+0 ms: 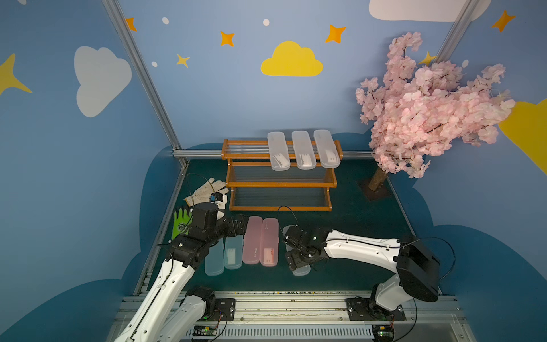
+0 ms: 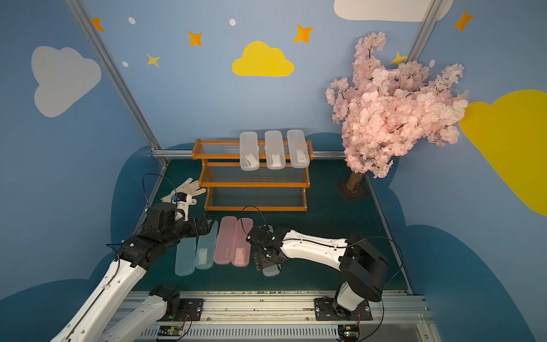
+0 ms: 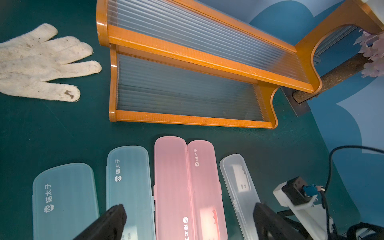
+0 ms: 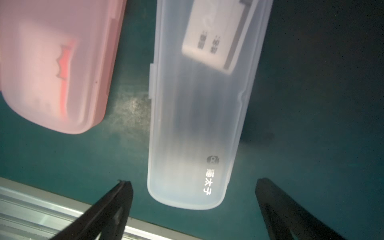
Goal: Place the pencil cases on the shelf according to color
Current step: Pick up the pencil case from the center of the board.
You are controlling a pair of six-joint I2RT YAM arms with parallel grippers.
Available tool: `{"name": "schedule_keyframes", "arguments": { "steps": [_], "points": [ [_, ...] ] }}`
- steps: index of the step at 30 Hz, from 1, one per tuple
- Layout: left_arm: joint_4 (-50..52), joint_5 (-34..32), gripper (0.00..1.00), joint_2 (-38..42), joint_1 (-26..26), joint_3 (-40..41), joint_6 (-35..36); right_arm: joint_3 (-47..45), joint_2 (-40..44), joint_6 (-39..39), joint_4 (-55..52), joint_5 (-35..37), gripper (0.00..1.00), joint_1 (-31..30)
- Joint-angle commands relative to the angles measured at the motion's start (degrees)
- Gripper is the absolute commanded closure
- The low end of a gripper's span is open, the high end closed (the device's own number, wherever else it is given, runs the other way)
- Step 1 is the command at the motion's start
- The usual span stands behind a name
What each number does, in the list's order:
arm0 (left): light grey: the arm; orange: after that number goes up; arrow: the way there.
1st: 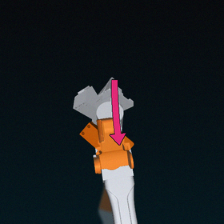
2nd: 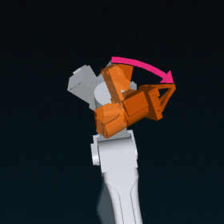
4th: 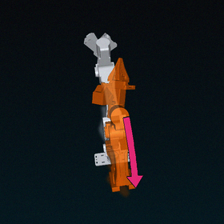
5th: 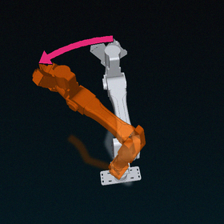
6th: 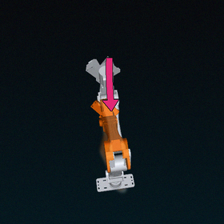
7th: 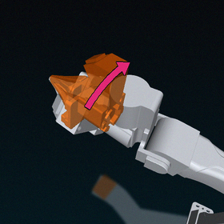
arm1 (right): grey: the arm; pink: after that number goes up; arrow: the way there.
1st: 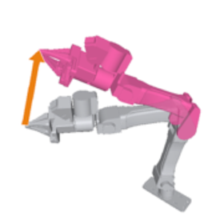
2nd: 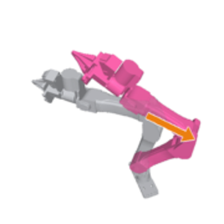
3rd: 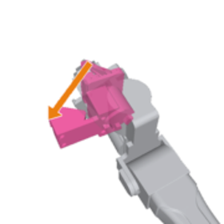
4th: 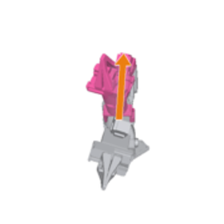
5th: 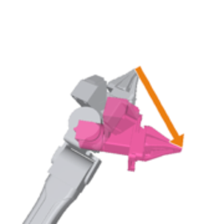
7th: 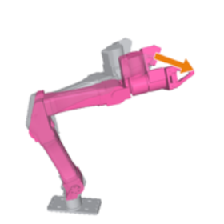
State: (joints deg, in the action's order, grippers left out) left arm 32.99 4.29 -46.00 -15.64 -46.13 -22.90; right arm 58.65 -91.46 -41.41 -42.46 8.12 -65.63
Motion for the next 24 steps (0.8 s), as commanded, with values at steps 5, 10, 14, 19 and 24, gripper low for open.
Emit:
{"name": "schedule_keyframes", "arguments": {
  "steps": [5,10,14,19,24],
  "points": [
    [0.83,-2.40,0.00,2.56,1.06,-0.93,1.09,-6.67,2.75,-3.15,3.30,-0.34,0.01,-1.30],
    [-1.12,-2.19,0.00,3.14,1.05,-0.03,1.59,-5.70,3.11,-3.63,2.73,-0.55,0.02,-2.98],
    [-1.29,-0.37,0.00,1.53,1.09,-0.34,1.77,-4.55,2.08,-4.86,2.05,0.58,0.01,-4.58],
    [-0.95,0.65,0.00,0.05,1.08,-0.88,1.49,-2.03,-2.70,-6.02,1.34,0.06,0.01,-4.47],
    [-0.87,1.18,0.00,0.29,1.13,-0.90,1.36,-0.91,-5.69,-8.27,1.29,-0.64,0.01,-3.93]
  ]
}}
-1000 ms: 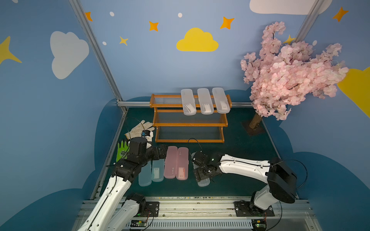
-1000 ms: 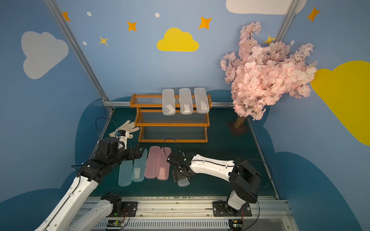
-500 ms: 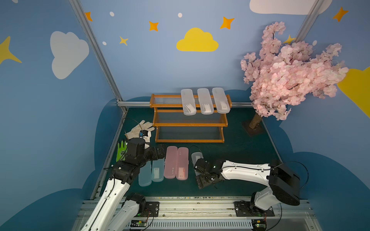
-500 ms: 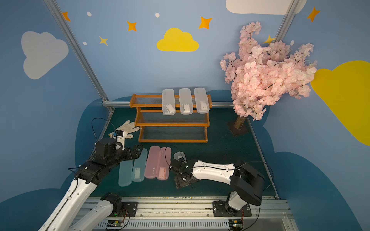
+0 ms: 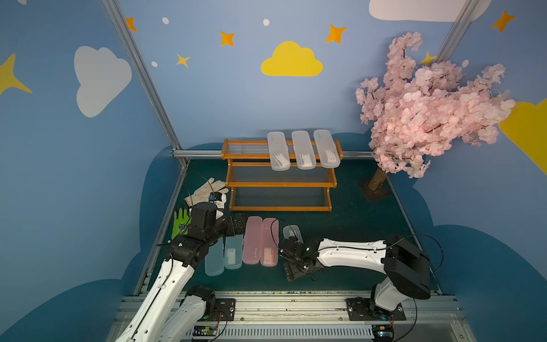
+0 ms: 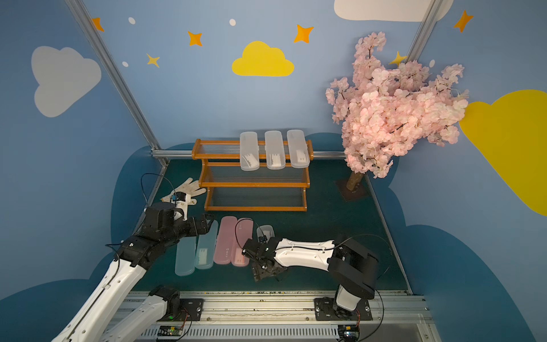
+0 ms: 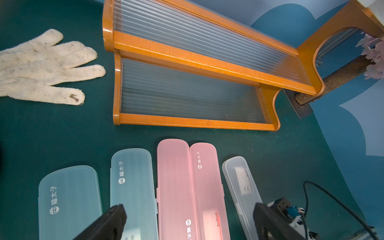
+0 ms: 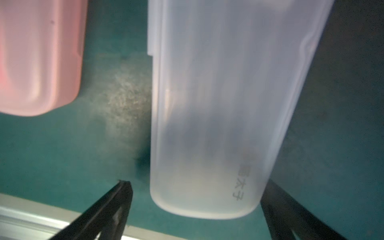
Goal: Place the pencil cases on the shelf according to color
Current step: Pick up the pencil case from the center of the board.
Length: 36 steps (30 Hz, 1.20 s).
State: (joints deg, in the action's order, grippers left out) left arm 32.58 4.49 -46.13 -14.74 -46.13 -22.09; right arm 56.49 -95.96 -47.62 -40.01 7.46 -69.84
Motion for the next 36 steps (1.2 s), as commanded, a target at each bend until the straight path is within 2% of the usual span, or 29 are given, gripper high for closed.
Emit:
{"name": "schedule_keyframes", "arguments": {
  "steps": [1,5,10,13,16,19,22,28,31,36],
  "points": [
    [-0.41,0.92,0.00,0.57,0.24,-0.89,0.54,1.17,-1.54,-2.37,-1.28,-0.22,0.01,0.39],
    [-0.27,0.21,0.00,1.62,0.23,-0.89,0.47,-0.26,-2.12,-3.83,-1.45,-0.09,0.04,0.39],
    [-3.30,-0.21,0.00,2.61,0.24,-1.46,-1.46,0.15,0.17,-5.76,-6.07,5.30,0.17,-1.25],
    [-5.19,-0.42,0.00,-0.86,0.26,-6.65,-0.96,2.68,3.13,-6.13,-10.67,9.21,0.28,-2.09],
    [-5.22,-2.77,0.00,-6.96,0.37,-14.26,1.02,6.11,5.88,-5.37,-14.57,11.71,0.34,-2.58],
    [-6.73,-3.50,0.00,-12.76,0.77,-19.94,3.57,10.35,7.33,-4.28,-18.21,12.84,0.35,-2.80],
    [-9.21,-3.79,0.00,-16.26,1.85,-21.54,5.22,16.17,7.67,-3.31,-22.33,13.44,0.35,-2.93],
    [-13.15,-4.14,0.00,-17.33,5.56,-15.86,3.31,28.09,7.57,-0.46,-24.07,14.92,0.35,-3.12],
    [-11.63,-4.20,0.00,-17.09,7.70,-15.39,1.89,33.64,6.08,0.57,-22.64,16.91,0.36,-3.13],
    [-11.79,-5.08,0.00,-16.36,8.37,-14.36,2.14,41.09,3.06,8.74,-16.28,18.34,0.36,-2.09]
  ]
}}
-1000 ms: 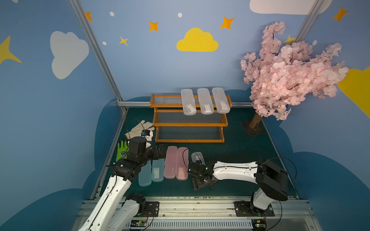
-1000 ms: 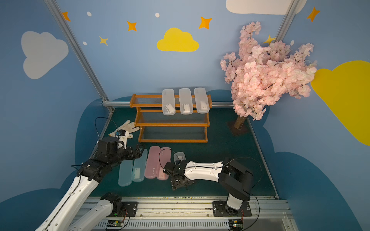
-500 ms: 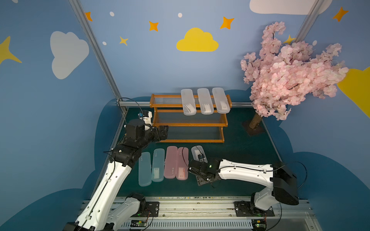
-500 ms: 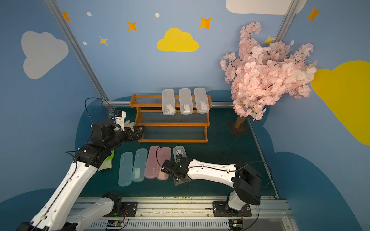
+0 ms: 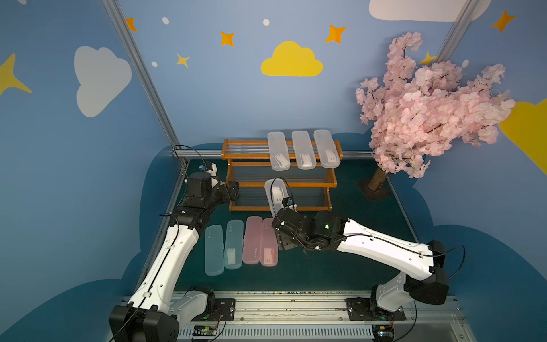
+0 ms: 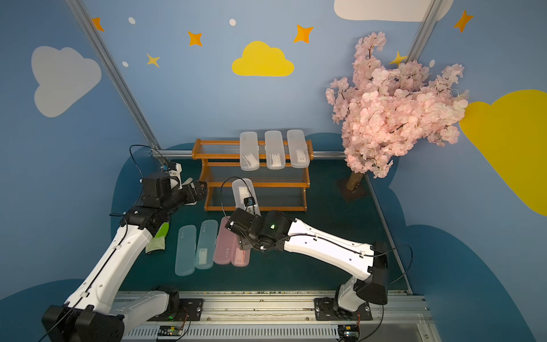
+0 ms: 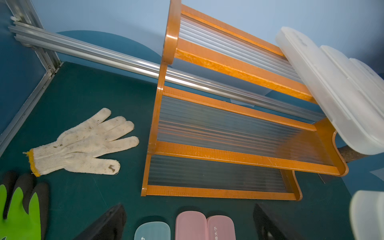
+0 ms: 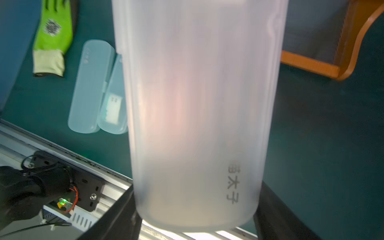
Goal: Place the pencil cases on the shelf according to color
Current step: Pick up the pencil case from the center of the board, then place the pencil case on the shelf.
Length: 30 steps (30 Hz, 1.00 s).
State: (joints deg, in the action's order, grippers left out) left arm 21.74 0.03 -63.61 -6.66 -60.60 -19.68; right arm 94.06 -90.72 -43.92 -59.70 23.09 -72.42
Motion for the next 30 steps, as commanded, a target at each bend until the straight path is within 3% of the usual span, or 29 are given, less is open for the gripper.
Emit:
{"name": "schedule_keyframes", "arguments": {
  "steps": [1,7,17,30],
  "points": [
    [-0.76,-0.69,0.00,1.00,0.25,0.19,-0.29,6.02,-3.56,6.30,3.71,1.84,0.36,1.55],
    [-1.01,1.05,0.00,0.13,0.30,0.66,-1.10,24.16,-15.33,13.98,3.63,-0.79,0.36,5.87],
    [-1.51,3.36,0.00,-0.20,0.06,0.99,-1.68,51.67,-32.80,18.26,2.38,1.67,0.35,11.56],
    [-2.11,6.24,0.00,-0.68,0.07,1.03,-3.06,55.62,-39.34,19.83,17.21,-6.24,0.27,18.94]
  ]
}}
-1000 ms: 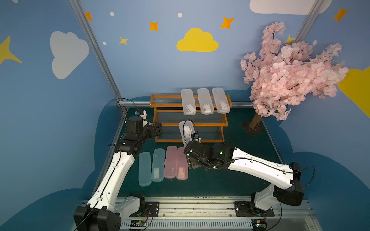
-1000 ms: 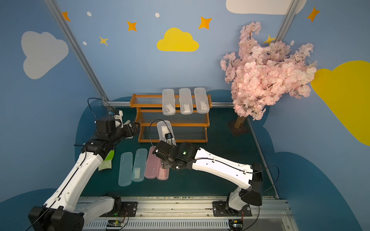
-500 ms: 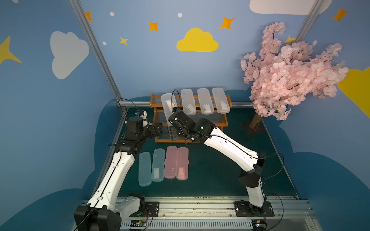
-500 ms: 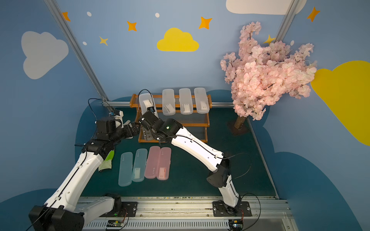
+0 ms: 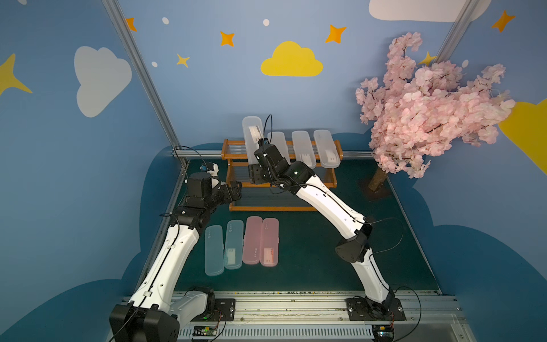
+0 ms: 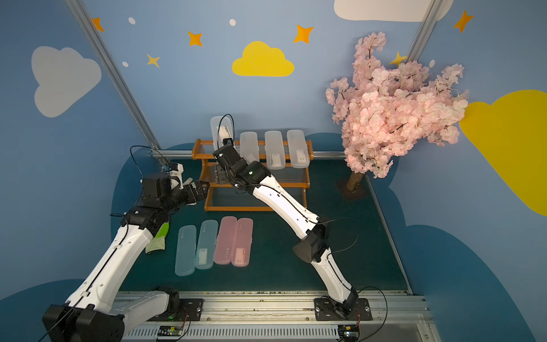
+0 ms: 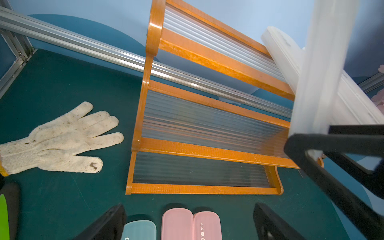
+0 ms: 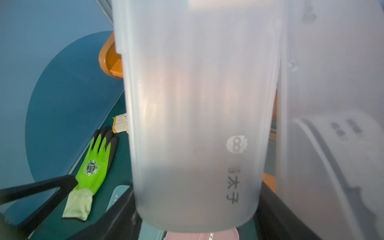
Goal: Place the pencil cases on the shelf according to color
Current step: Place the pencil case on the shelf.
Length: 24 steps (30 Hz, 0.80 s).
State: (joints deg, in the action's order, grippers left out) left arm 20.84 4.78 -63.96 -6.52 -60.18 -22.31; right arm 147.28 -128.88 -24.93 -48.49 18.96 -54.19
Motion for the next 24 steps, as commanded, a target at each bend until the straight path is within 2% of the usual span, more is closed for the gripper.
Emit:
{"name": "schedule_keyframes", "arguments": {
  "steps": [1,11,24],
  "points": [
    [-1.26,1.73,0.00,-0.24,-0.07,0.68,-0.55,2.76,-1.63,0.63,6.19,-2.48,0.26,1.07],
    [-1.59,3.57,0.00,-0.64,-0.07,0.68,-1.25,3.89,-3.66,-1.90,7.63,-4.90,0.12,2.87],
    [-1.80,3.57,0.00,-0.85,-0.07,0.90,-1.08,3.36,-3.08,-3.65,8.06,-8.06,0.11,1.90]
  ]
}}
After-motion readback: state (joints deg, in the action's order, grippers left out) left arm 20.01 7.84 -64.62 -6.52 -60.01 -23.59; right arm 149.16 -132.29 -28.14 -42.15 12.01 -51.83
